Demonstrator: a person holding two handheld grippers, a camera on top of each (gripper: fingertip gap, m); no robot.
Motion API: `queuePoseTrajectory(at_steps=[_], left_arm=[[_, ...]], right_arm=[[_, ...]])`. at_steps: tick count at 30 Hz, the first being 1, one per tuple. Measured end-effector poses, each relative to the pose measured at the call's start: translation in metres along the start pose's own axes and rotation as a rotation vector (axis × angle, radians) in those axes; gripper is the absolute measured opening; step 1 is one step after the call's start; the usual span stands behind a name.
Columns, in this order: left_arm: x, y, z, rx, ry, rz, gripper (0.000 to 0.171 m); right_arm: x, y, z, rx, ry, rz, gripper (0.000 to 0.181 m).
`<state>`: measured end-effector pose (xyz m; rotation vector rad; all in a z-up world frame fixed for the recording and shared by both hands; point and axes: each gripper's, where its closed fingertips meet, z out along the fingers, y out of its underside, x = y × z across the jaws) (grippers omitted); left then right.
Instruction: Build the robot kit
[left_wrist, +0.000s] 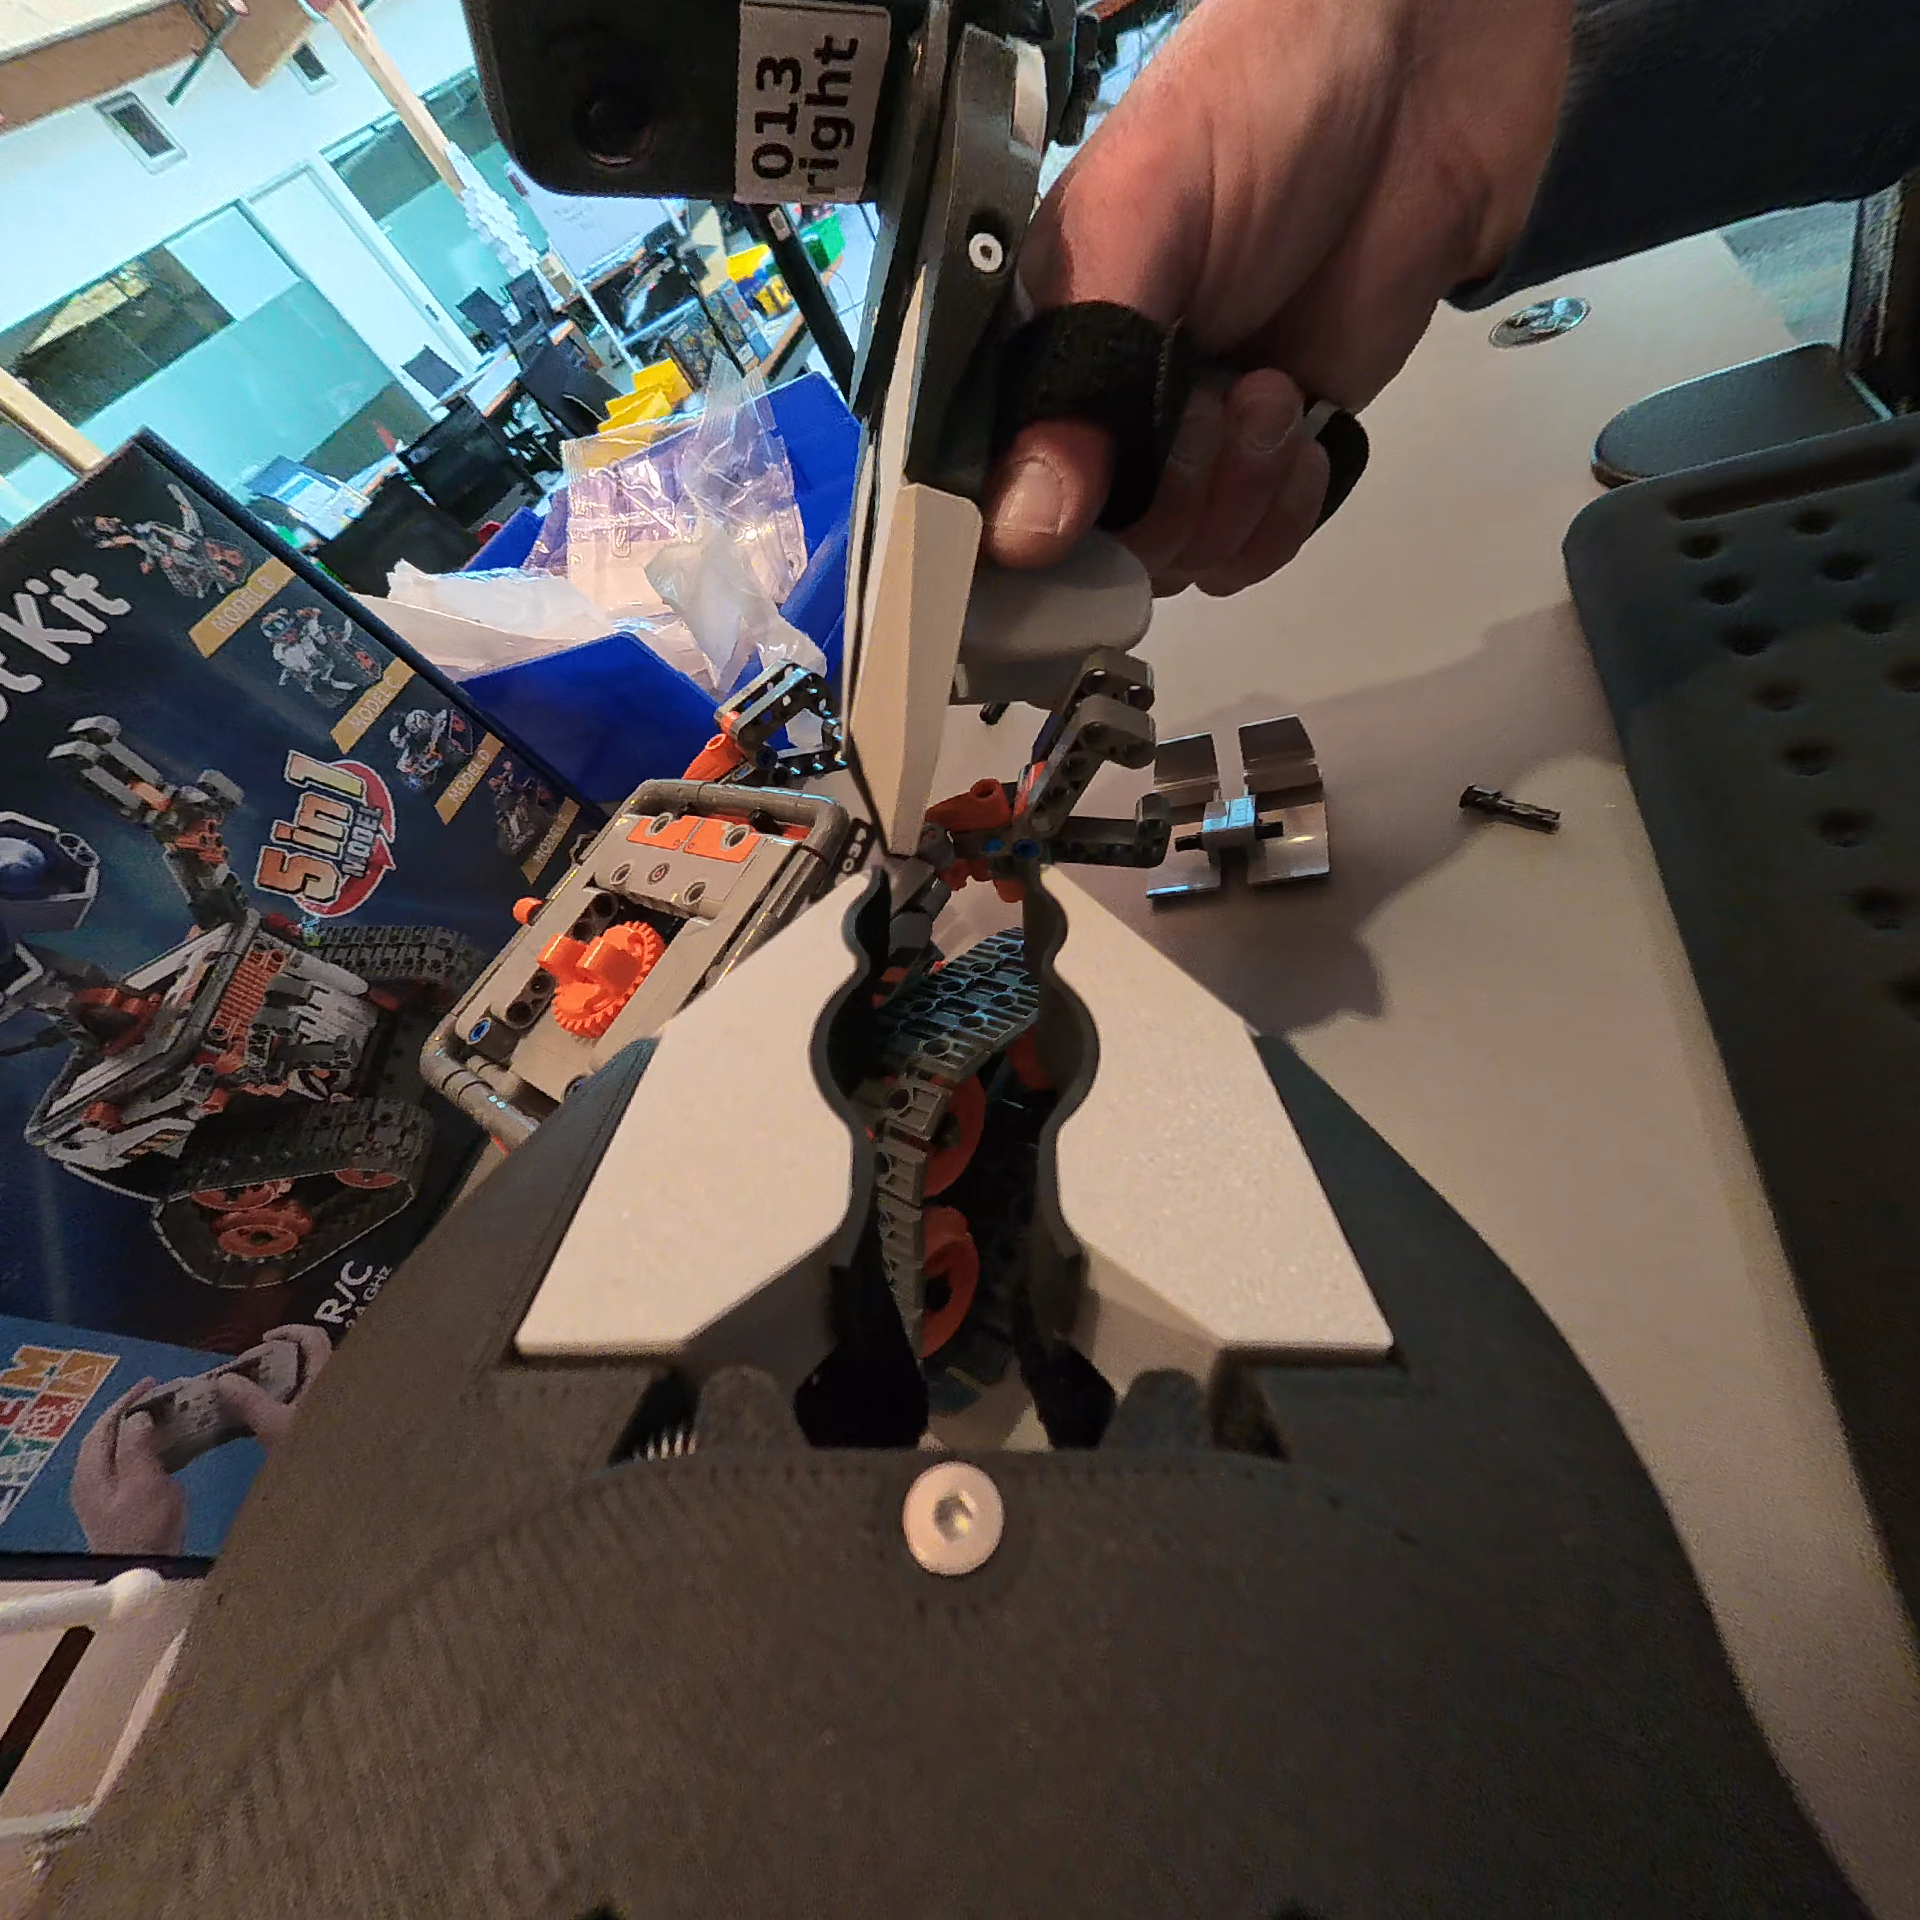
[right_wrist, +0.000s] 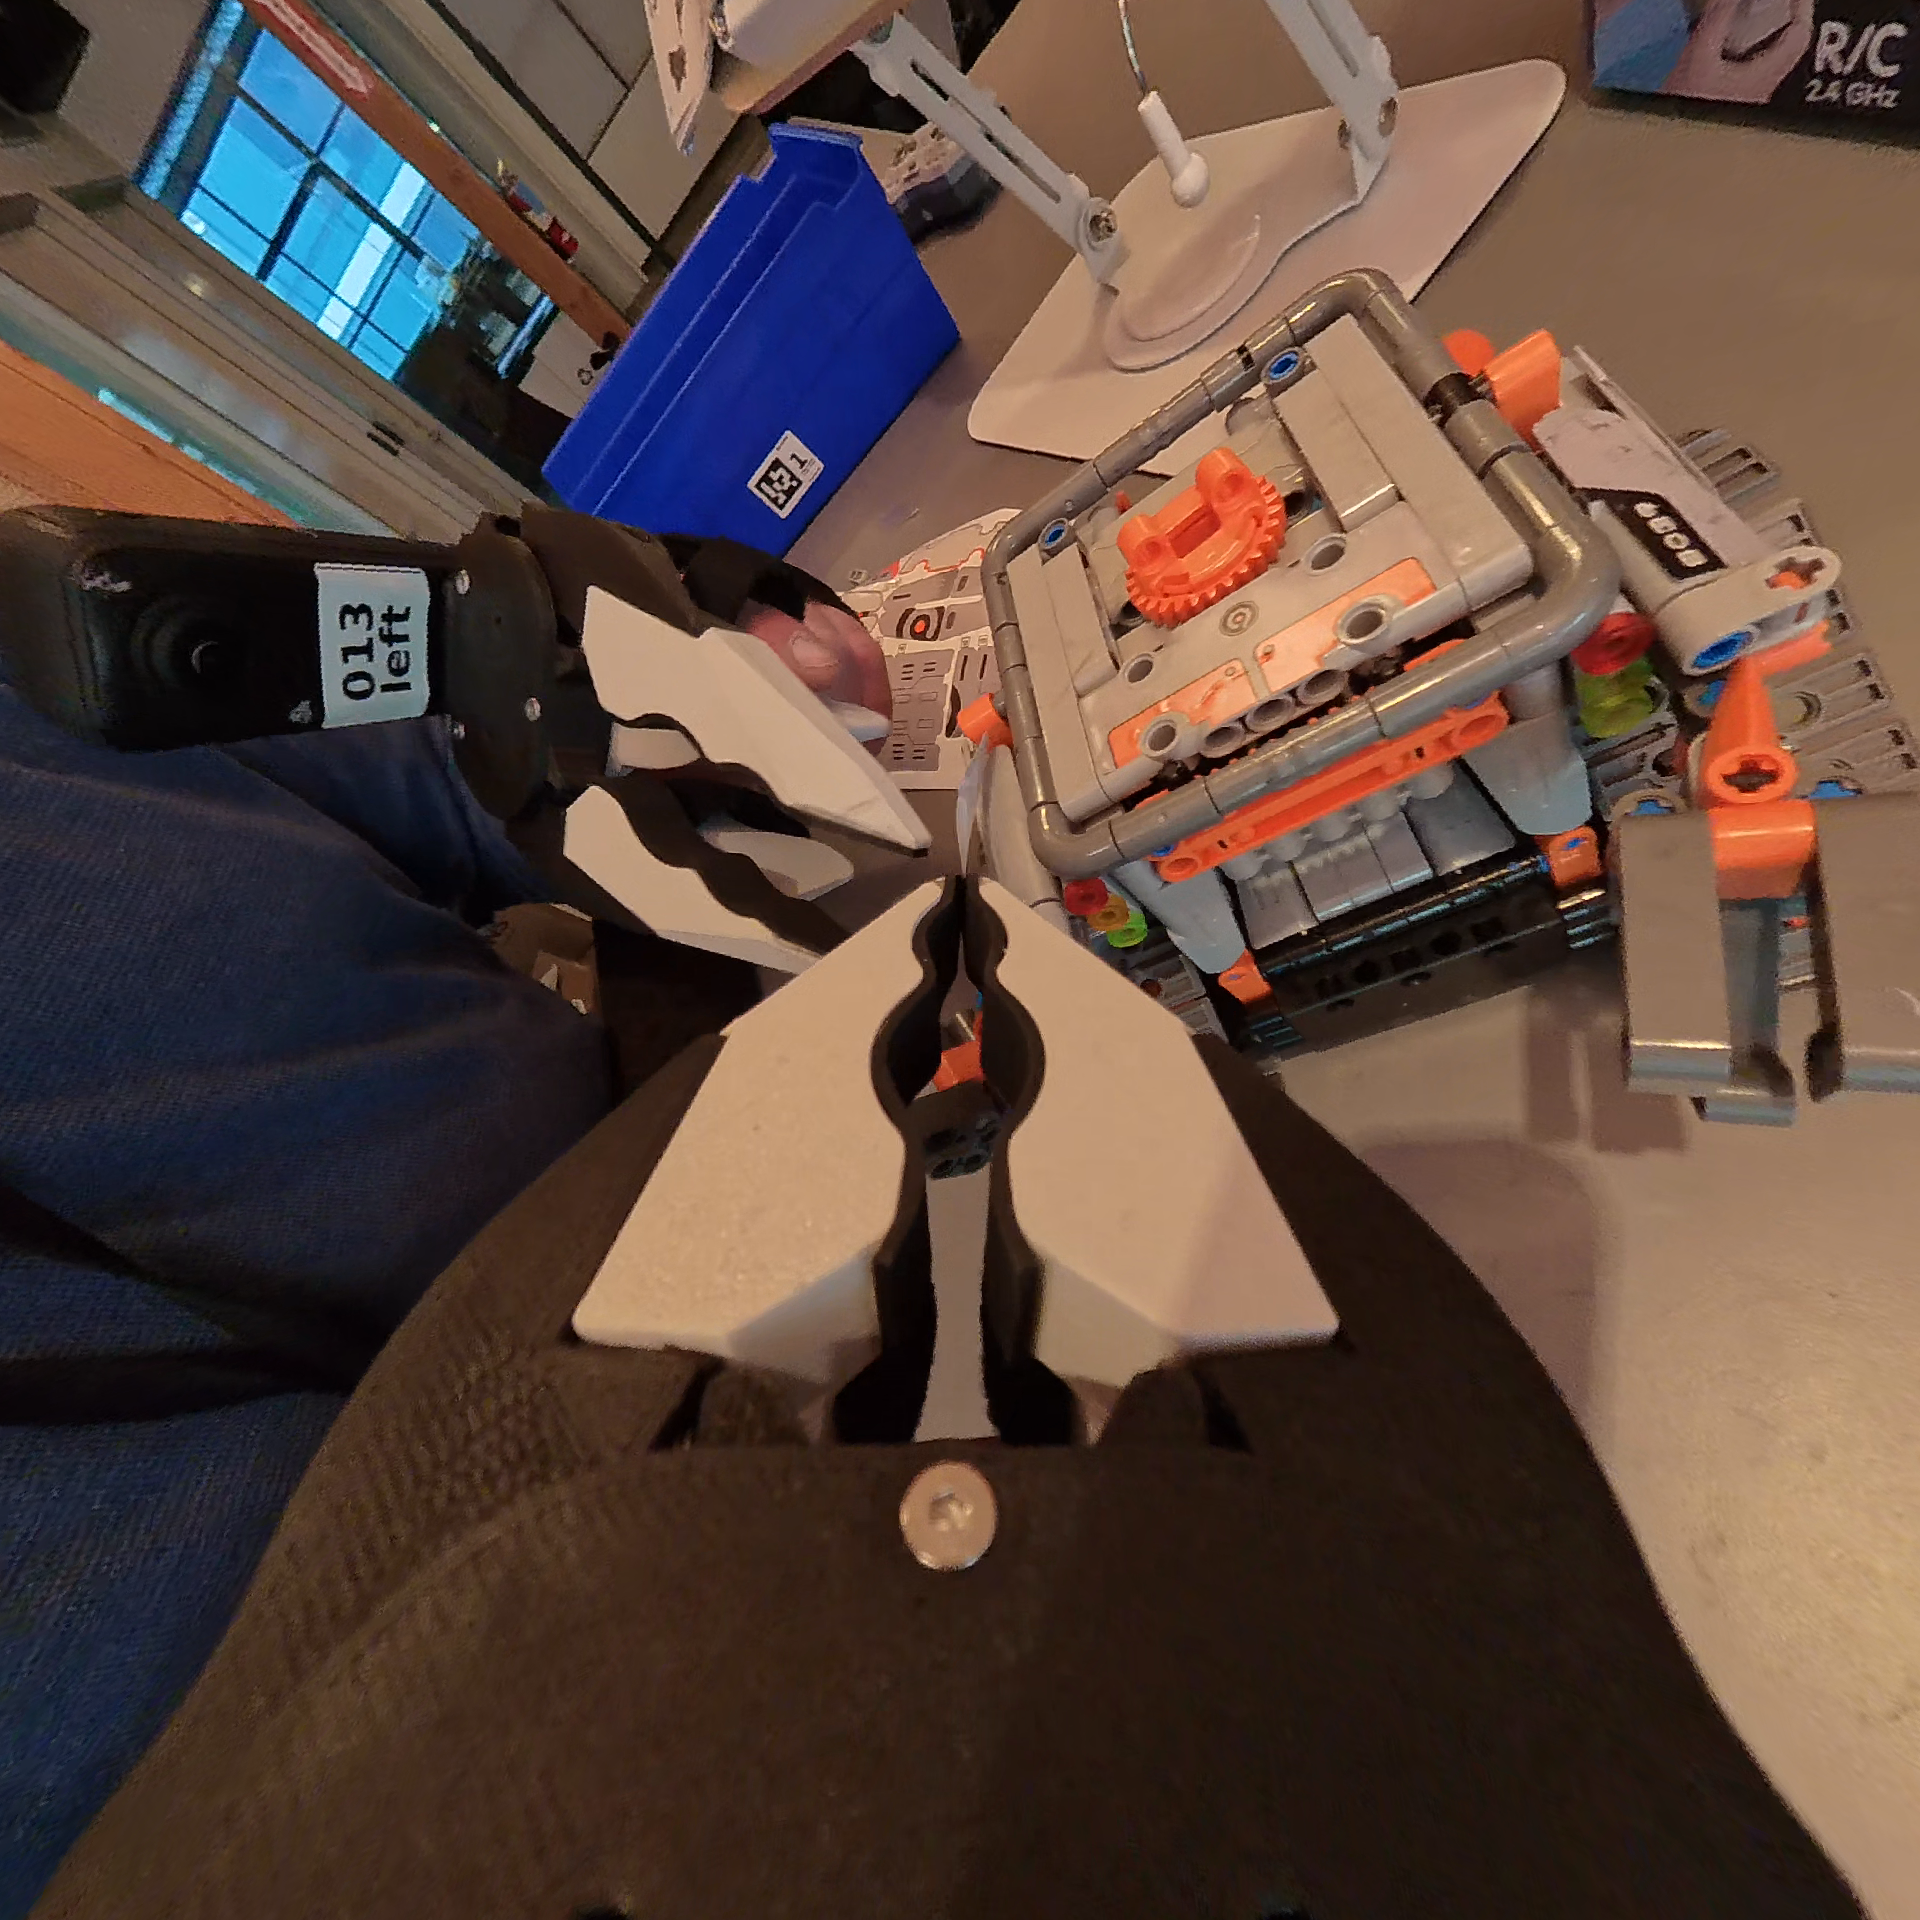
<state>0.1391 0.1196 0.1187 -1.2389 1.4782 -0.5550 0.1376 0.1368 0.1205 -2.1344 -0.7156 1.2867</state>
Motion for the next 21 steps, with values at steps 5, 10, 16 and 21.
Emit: queuePoseTrajectory(at_steps=[5, 10, 16, 21], left_arm=[[-0.0021, 0.0015, 0.0013, -0.014, -0.022, 0.016, 0.022], [-0.0012, 0.0041, 0.0045, -0.025, -0.027, 0.011, 0.023], [-0.0017, 0.0044, 0.0062, -0.032, -0.04, 0.015, 0.023], [-0.0016, 0.0029, 0.007, -0.03, -0.042, 0.023, 0.022]], right_arm=[[0.0011, 0.0018, 0.0015, 0.011, -0.005, 0.015, 0.0], [0.0006, 0.0012, -0.0017, 0.016, 0.001, 0.019, 0.0], [0.0006, 0.0027, -0.0009, 0.005, 0.007, 0.021, 0.0], [0.0007, 0.0024, -0.0007, 0.009, 0.006, 0.022, 0.0]])
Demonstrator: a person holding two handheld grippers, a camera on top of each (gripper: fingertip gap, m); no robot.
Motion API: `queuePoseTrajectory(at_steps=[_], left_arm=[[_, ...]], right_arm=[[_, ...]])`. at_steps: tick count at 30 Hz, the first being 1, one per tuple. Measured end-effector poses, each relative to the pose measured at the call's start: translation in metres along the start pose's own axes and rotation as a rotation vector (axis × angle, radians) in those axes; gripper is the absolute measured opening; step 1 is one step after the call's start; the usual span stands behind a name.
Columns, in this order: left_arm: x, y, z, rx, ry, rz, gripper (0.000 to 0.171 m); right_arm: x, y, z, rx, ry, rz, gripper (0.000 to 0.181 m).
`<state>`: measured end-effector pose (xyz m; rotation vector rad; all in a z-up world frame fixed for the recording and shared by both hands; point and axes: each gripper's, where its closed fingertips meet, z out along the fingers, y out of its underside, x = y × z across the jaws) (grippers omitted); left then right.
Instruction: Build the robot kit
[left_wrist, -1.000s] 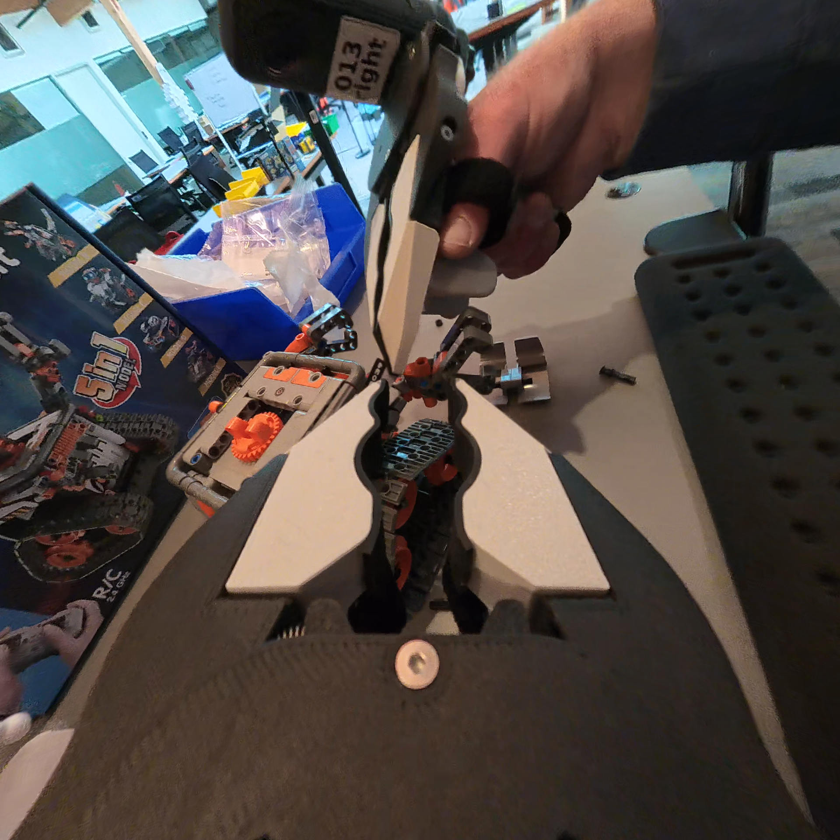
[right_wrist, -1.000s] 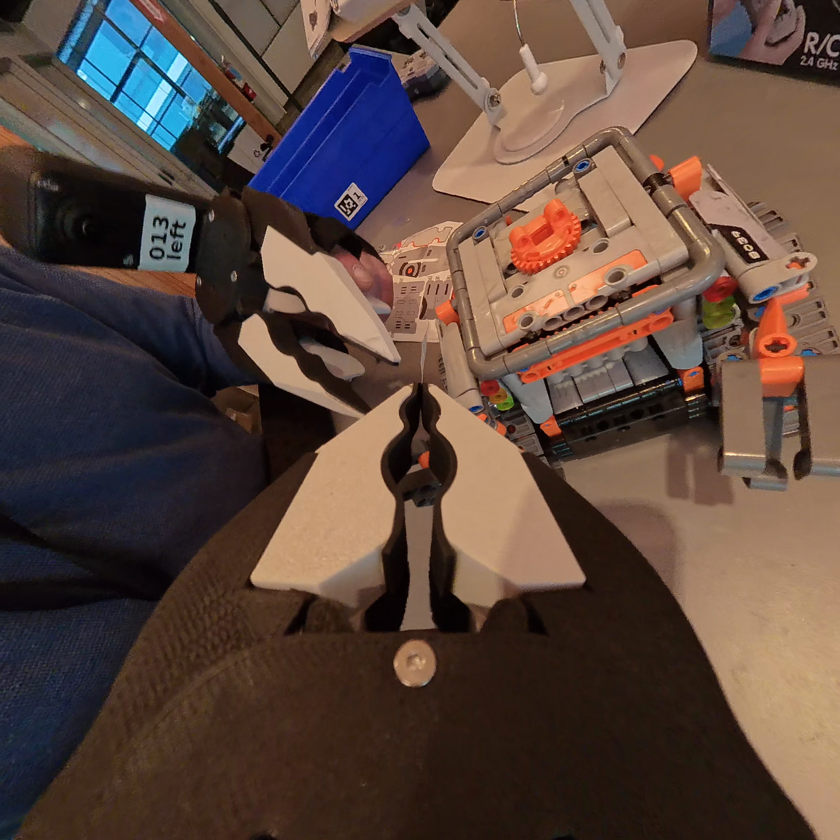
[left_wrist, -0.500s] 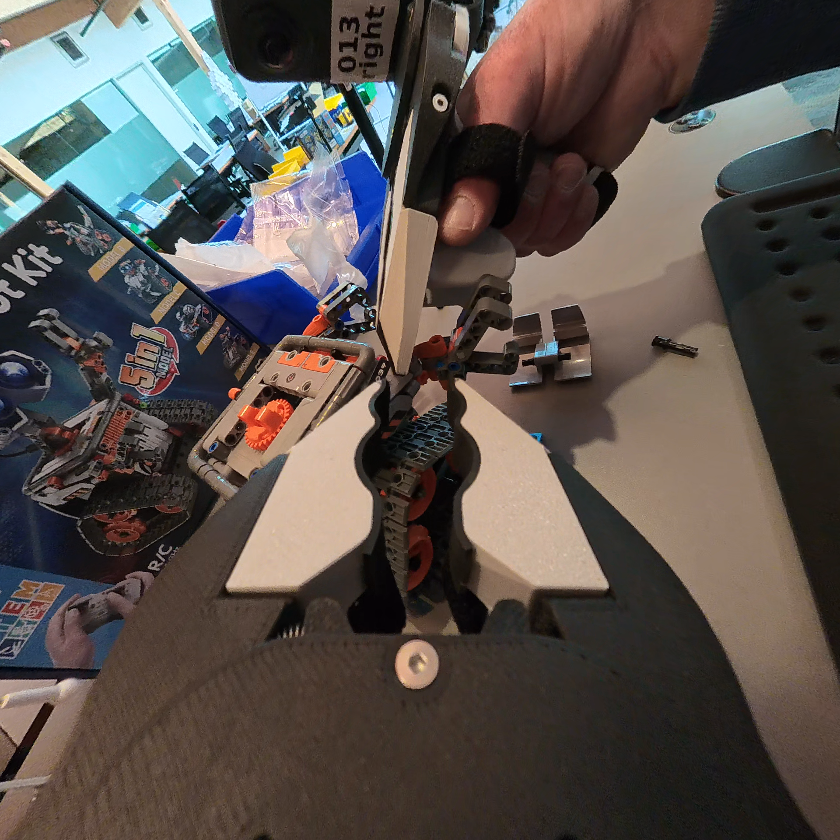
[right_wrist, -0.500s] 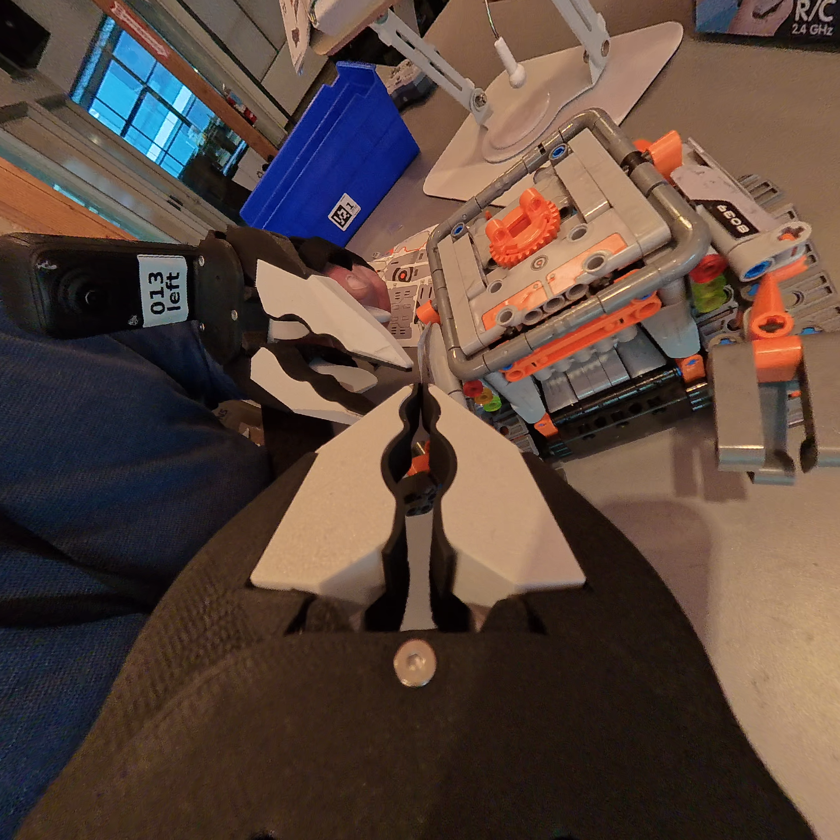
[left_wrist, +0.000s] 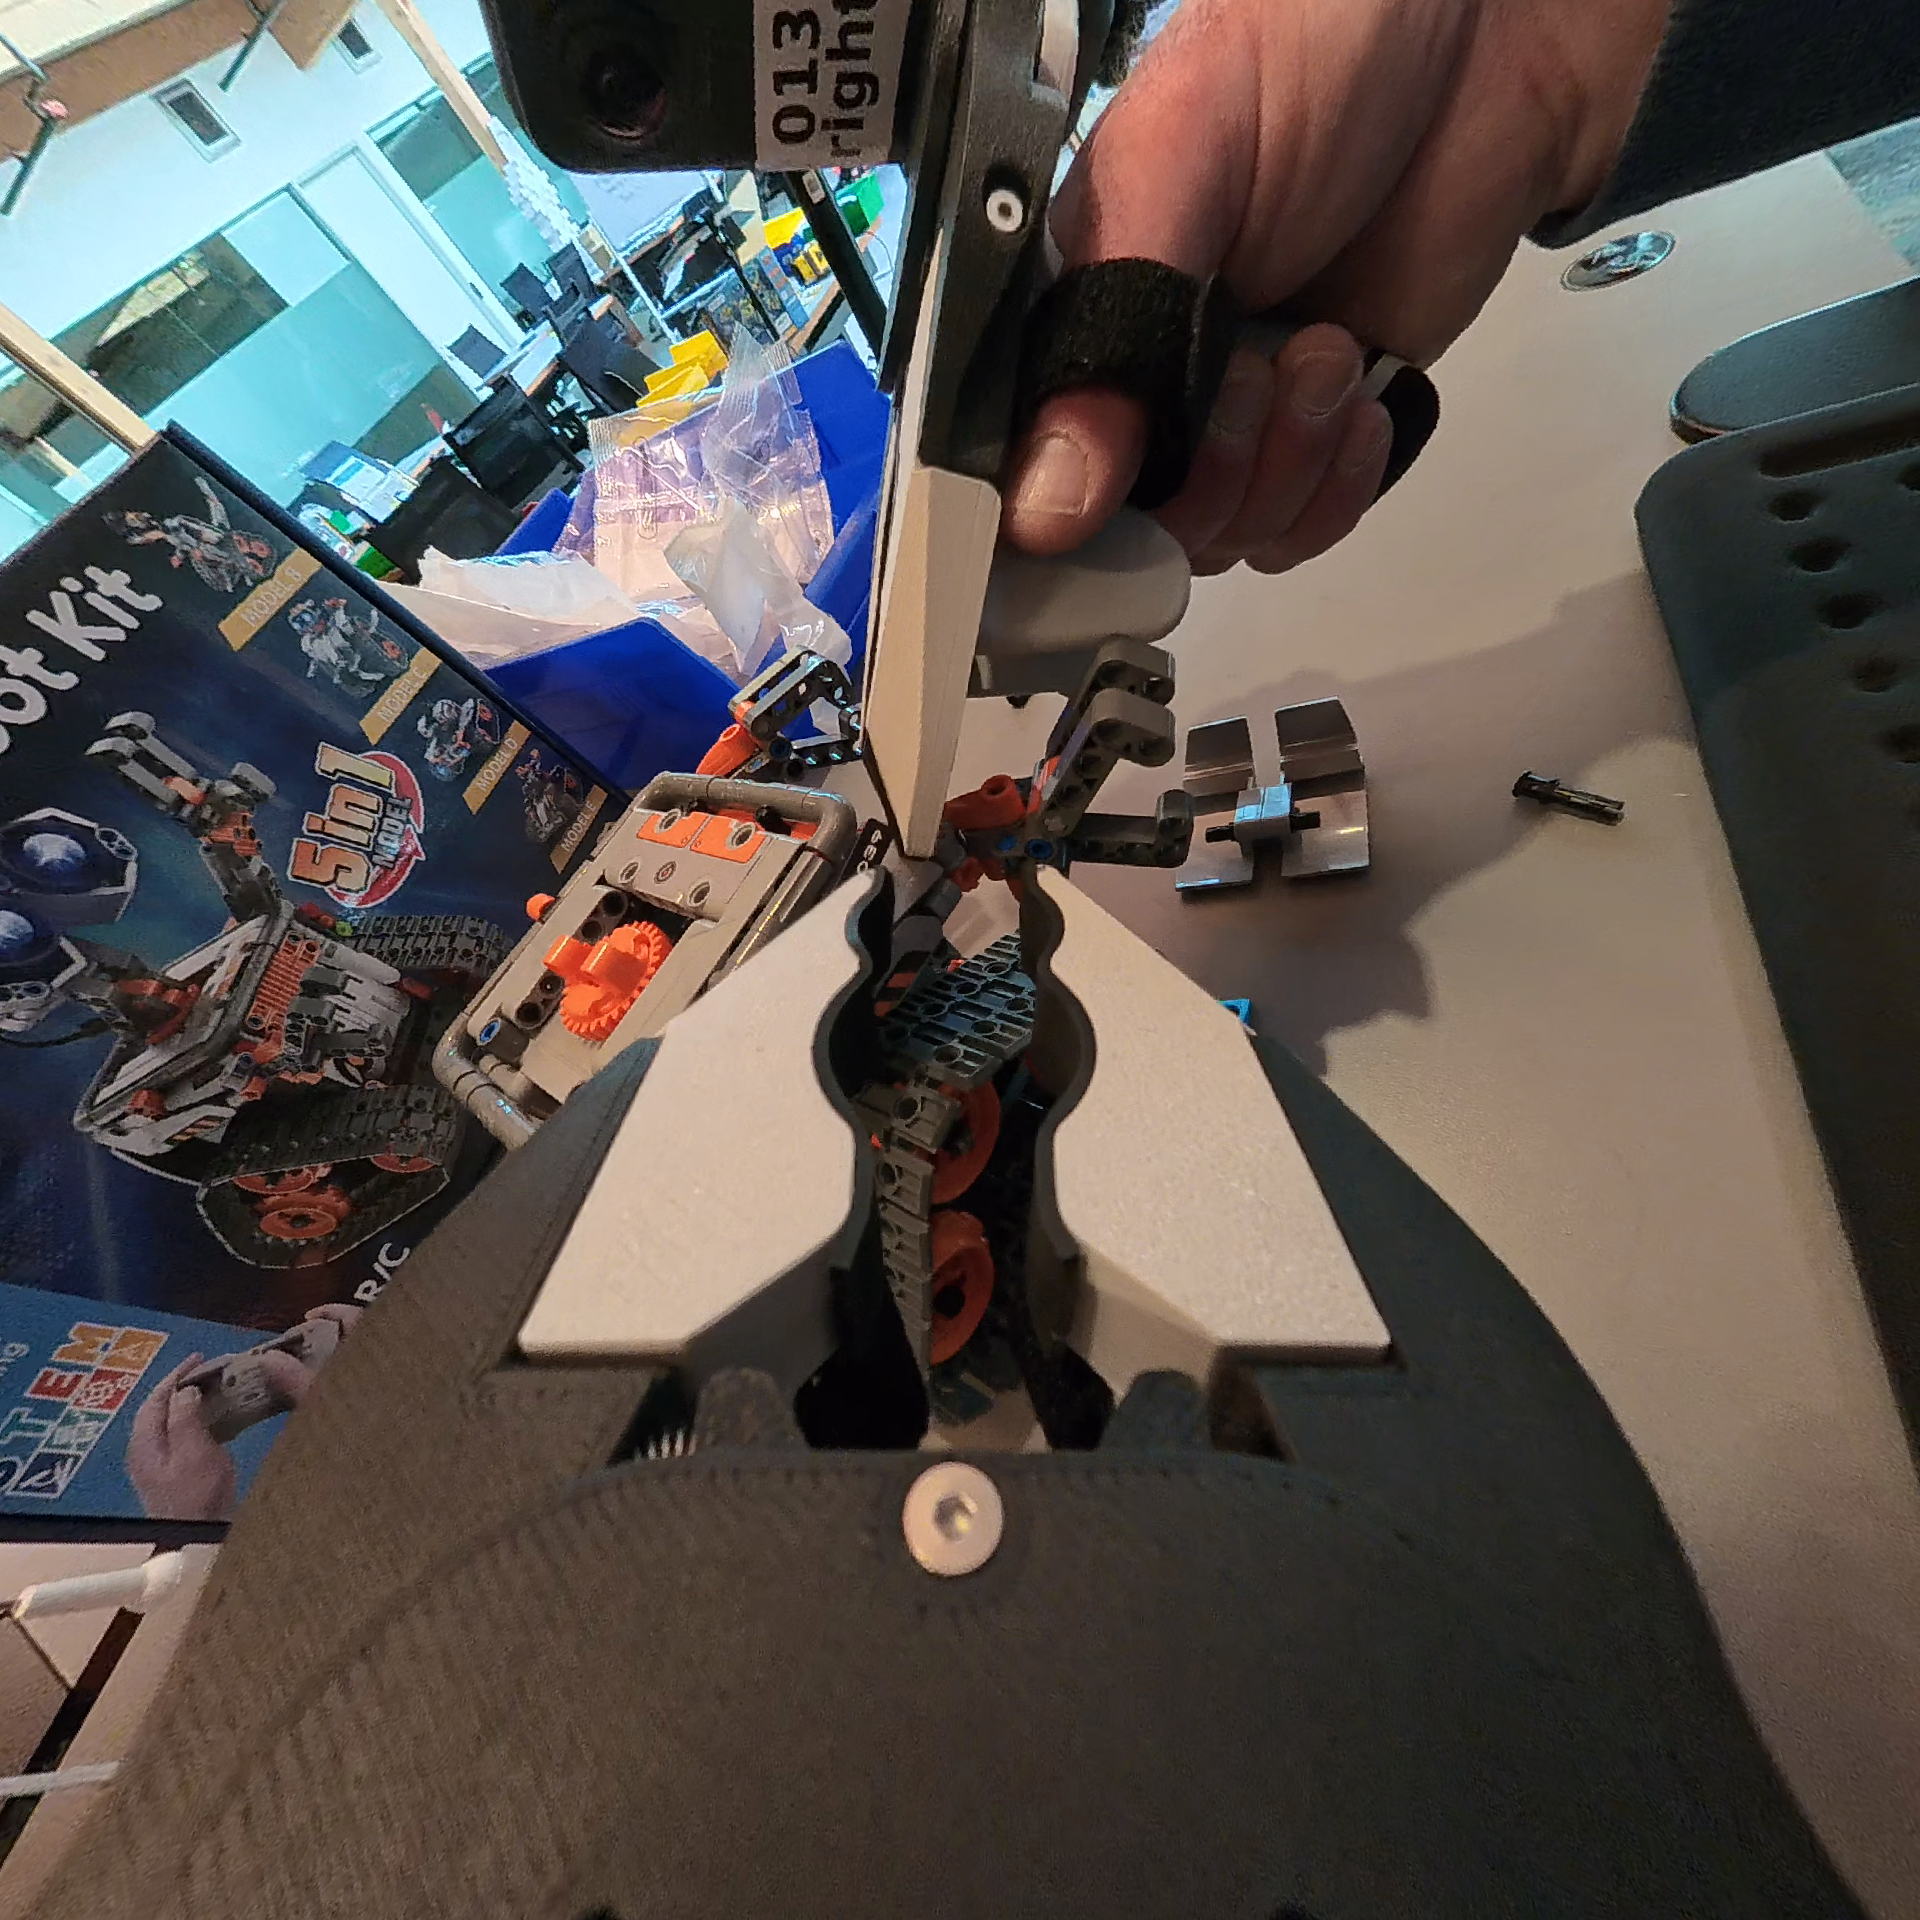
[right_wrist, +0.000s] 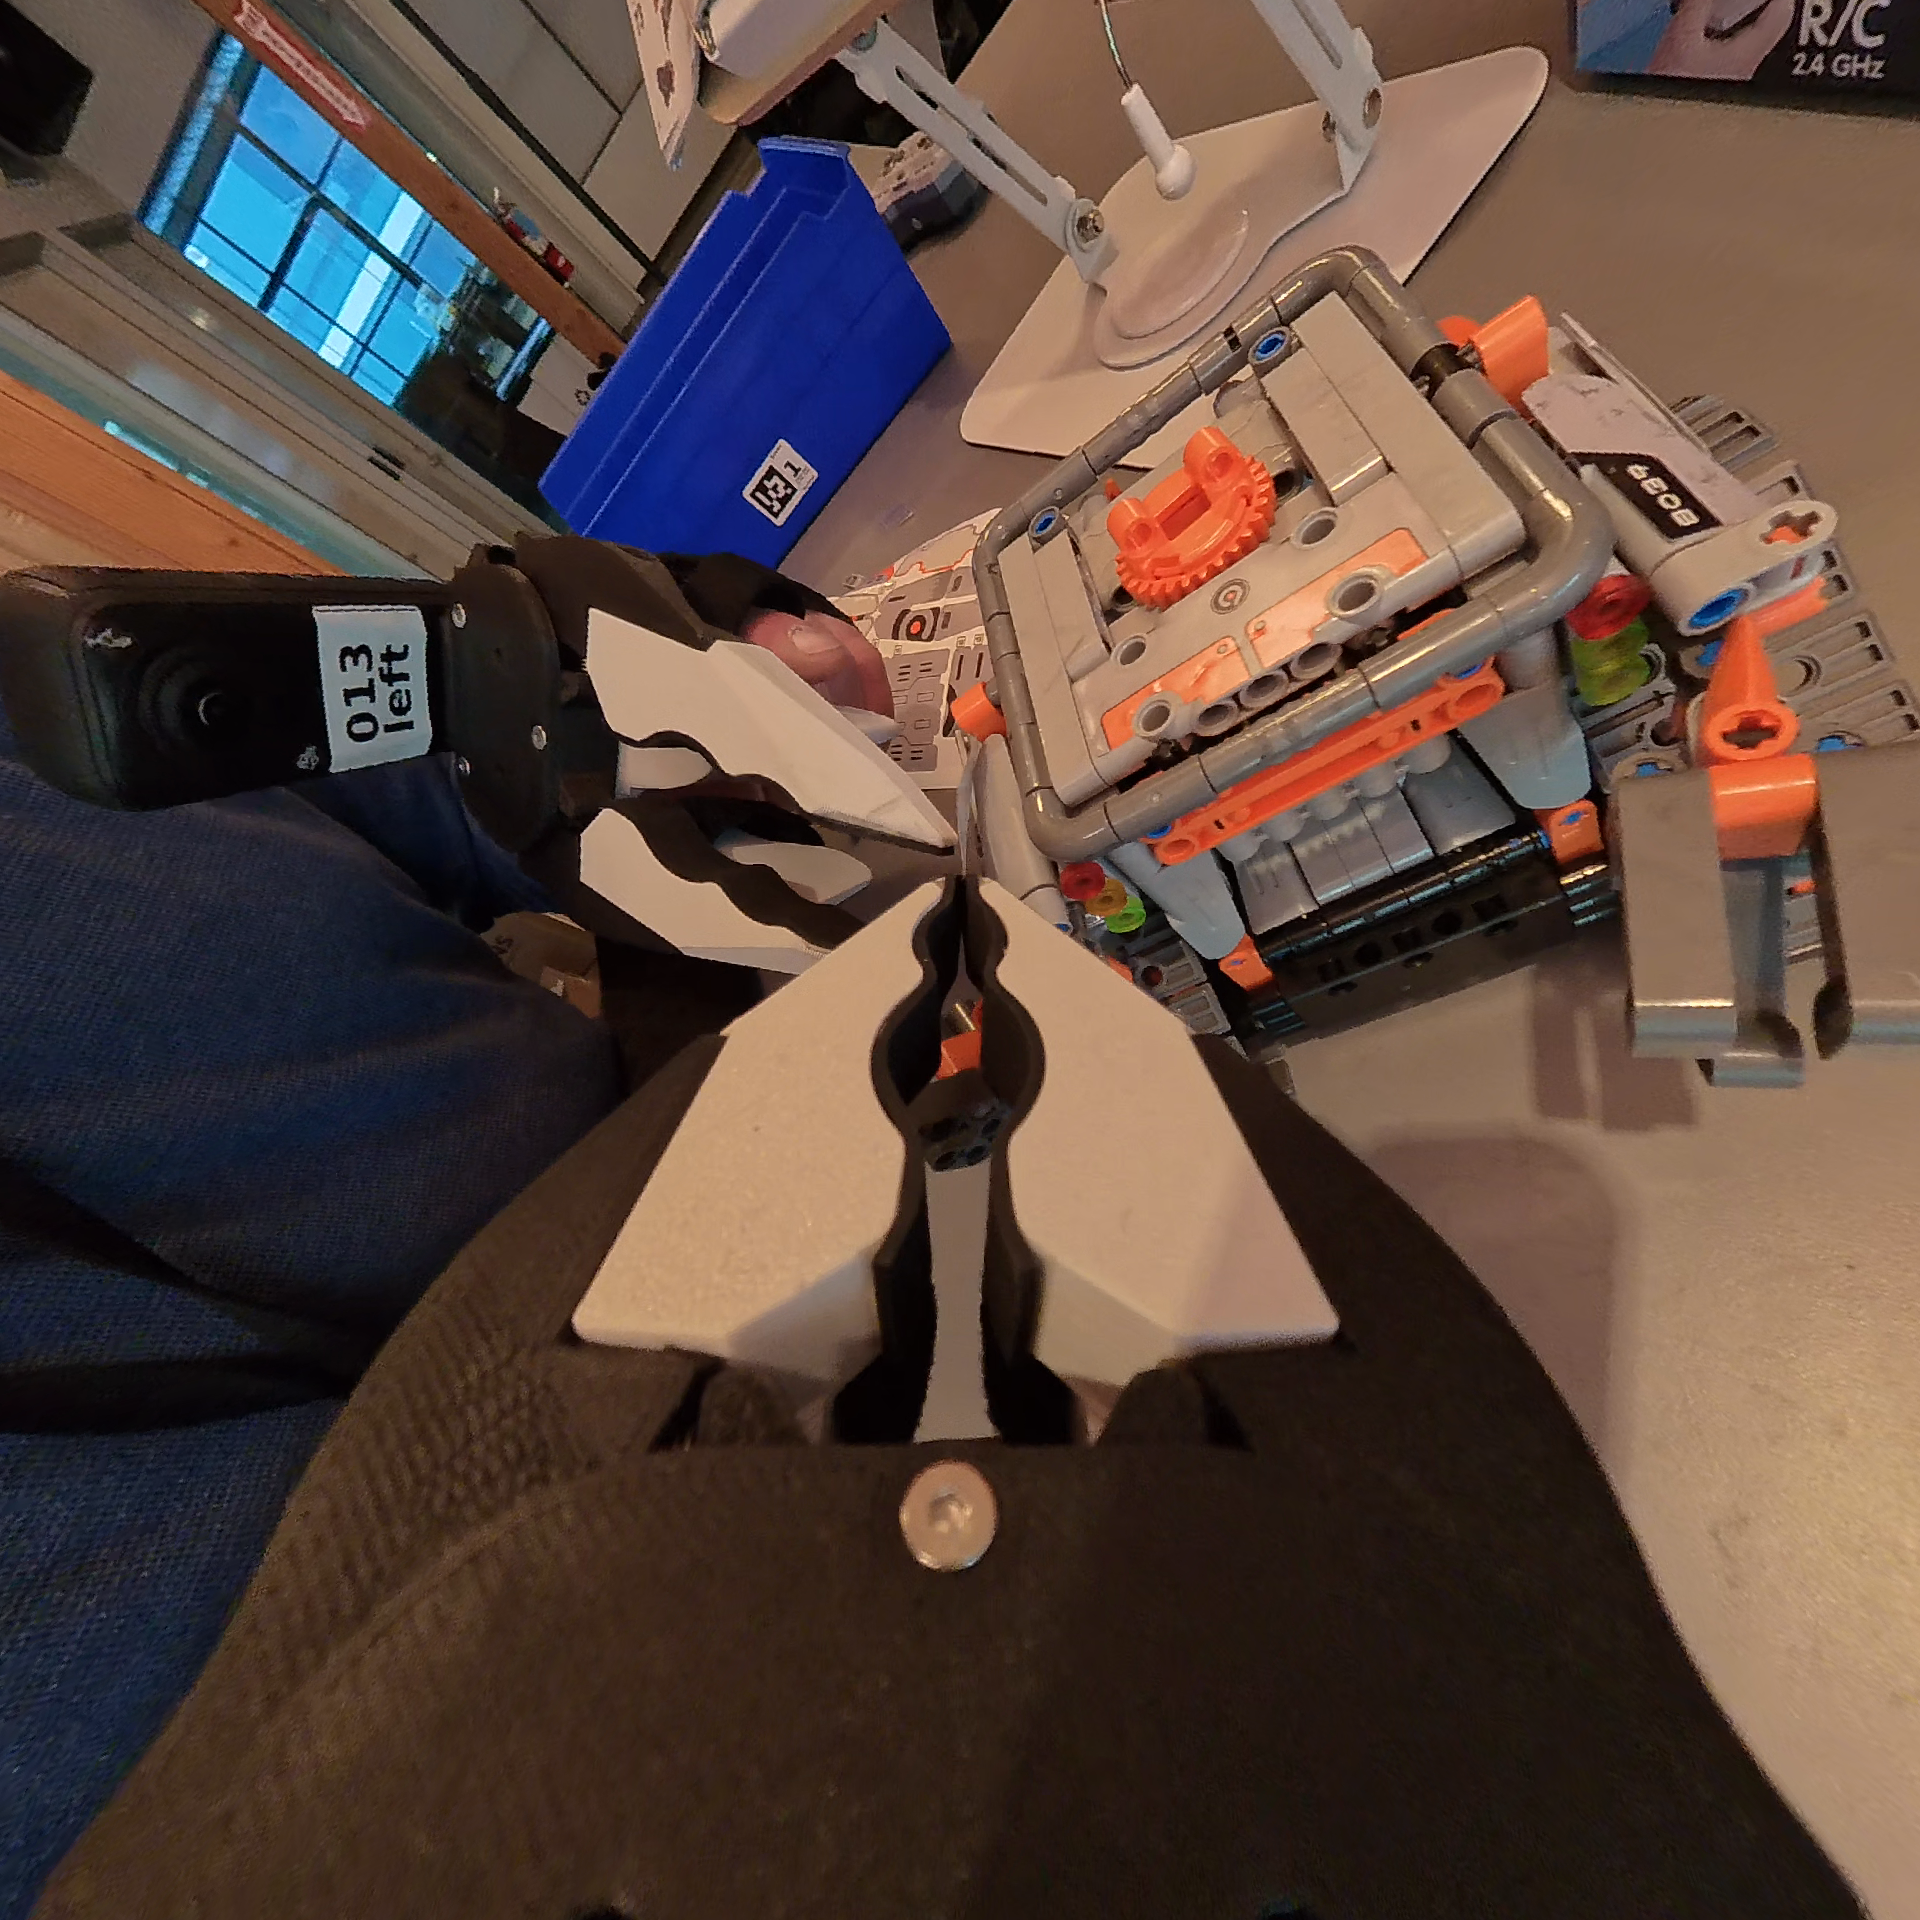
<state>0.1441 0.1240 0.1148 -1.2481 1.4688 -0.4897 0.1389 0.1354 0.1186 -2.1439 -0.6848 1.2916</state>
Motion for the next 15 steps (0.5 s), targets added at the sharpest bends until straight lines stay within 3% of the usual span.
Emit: queuePoseTrajectory(at_steps=[15], left_arm=[[-0.0037, 0.0066, 0.0035, -0.033, -0.023, 0.011, 0.021]], right_arm=[[-0.0008, 0.0002, 0.001, 0.017, -0.004, 0.005, 0.0]])
